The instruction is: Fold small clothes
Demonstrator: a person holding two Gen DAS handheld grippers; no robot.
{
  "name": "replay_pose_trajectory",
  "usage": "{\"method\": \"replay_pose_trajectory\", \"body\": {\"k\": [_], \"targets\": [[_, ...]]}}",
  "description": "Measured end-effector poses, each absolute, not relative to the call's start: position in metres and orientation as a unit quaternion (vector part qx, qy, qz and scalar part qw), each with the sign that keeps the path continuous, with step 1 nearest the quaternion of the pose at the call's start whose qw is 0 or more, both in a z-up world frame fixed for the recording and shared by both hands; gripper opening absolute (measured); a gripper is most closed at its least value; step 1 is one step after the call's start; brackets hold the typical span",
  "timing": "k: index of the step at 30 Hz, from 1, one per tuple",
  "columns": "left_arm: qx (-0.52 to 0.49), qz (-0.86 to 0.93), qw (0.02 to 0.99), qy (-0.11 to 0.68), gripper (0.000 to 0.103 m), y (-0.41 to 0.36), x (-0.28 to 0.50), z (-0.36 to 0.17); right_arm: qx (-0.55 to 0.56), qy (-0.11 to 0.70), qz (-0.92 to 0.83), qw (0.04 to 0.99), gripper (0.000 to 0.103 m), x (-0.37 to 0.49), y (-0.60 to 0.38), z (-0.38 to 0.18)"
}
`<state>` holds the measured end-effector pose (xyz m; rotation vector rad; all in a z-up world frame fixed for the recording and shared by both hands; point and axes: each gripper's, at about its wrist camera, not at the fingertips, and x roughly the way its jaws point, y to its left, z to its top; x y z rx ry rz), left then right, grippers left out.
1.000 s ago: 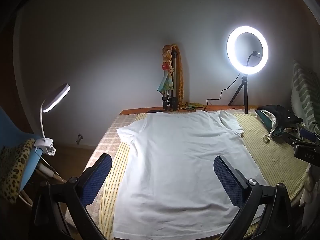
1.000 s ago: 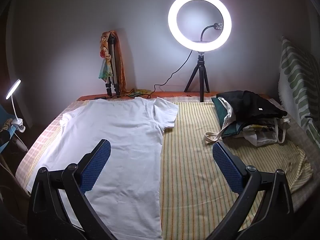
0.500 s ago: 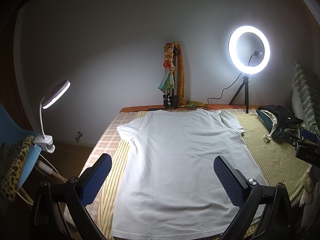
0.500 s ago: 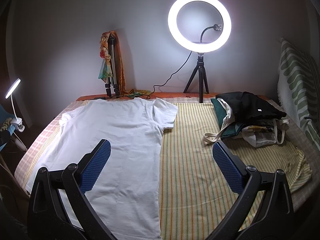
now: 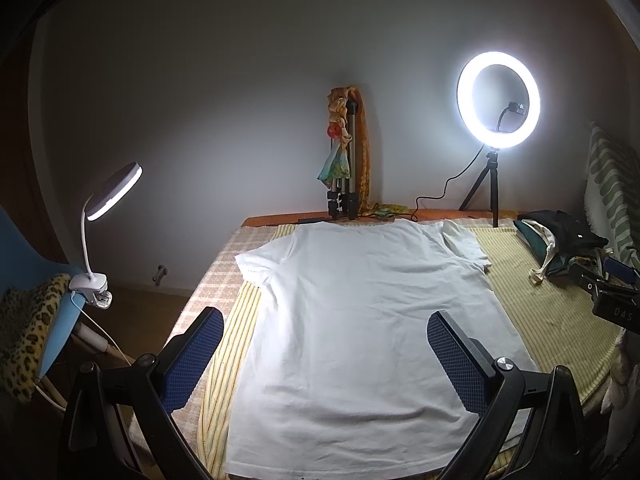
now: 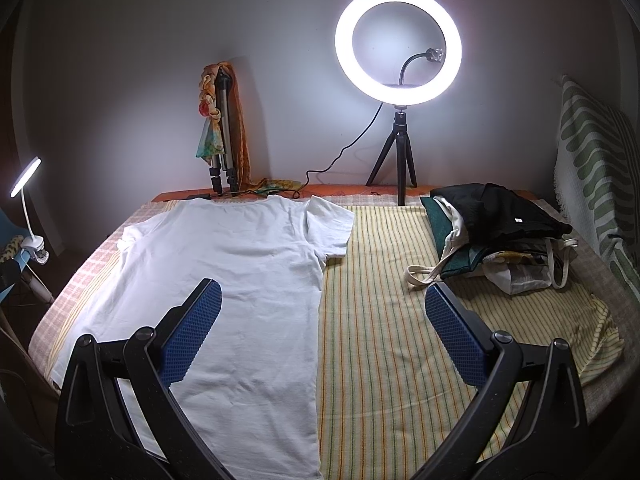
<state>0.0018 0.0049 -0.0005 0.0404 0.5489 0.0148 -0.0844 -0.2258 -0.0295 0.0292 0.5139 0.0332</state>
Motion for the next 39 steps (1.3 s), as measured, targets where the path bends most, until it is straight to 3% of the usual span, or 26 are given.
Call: {"method": "replay_pose_trajectory", "body": {"k": [39], "targets": [[0.024, 0.007, 0.961, 0.277, 0.103, 0.0074, 0.002, -0.0006, 0.014, 0.255, 0.018, 0.967, 0.103, -0.0809, -0.217, -0.0317]]}}
